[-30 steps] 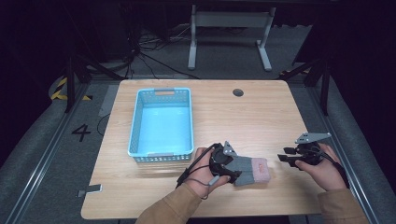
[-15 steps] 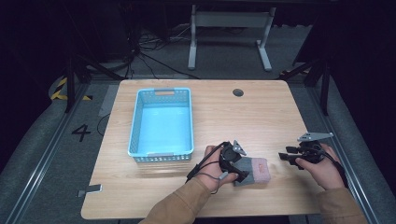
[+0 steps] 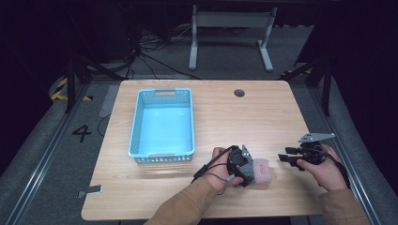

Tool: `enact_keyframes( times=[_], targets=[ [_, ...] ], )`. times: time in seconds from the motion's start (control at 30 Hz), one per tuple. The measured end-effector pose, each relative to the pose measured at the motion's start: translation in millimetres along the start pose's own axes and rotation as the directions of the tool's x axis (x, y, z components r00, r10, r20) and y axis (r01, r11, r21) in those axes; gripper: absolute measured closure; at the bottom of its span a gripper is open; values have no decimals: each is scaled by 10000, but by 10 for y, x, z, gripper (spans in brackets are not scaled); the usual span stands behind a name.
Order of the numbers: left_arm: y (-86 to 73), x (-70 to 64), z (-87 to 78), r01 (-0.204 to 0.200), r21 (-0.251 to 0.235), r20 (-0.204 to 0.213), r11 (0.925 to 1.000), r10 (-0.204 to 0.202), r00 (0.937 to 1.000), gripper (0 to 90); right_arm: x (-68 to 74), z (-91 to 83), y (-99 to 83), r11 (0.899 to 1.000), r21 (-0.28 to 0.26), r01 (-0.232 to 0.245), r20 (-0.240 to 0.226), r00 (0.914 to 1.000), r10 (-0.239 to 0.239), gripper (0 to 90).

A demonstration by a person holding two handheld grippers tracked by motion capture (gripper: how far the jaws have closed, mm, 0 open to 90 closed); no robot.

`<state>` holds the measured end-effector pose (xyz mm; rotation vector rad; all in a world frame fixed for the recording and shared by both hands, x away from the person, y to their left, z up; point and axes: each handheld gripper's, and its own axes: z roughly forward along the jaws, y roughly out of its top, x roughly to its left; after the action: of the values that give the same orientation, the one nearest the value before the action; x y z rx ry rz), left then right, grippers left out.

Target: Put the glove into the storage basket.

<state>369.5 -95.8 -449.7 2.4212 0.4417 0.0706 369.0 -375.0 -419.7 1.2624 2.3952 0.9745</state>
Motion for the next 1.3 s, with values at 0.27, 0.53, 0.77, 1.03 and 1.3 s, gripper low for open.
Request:
enact_keyframes(
  times=[0.27,0.53,0.77,1.03,1.3],
  targets=[
    [-30,-58,29,-16,-65,-420,10000,14,9991,159,63,8,26,9995,-192,254,-455,9986,-262,502],
    [-60,-93,42,162,-265,-567,9995,-177,9982,161,62,-2,23,9996,-185,230,-526,9983,-239,500],
    [-23,-151,14,367,106,-674,9993,-359,9971,270,61,-6,22,9996,-207,208,-633,9977,-221,499],
    [-6,-223,-23,372,244,-389,9990,-362,9986,593,68,-21,23,9993,-277,244,-694,9972,-262,500],
    [-10,-237,-40,402,-54,-417,9992,-404,9983,685,45,-22,17,9994,-262,240,-669,9974,-257,511]
  ],
)
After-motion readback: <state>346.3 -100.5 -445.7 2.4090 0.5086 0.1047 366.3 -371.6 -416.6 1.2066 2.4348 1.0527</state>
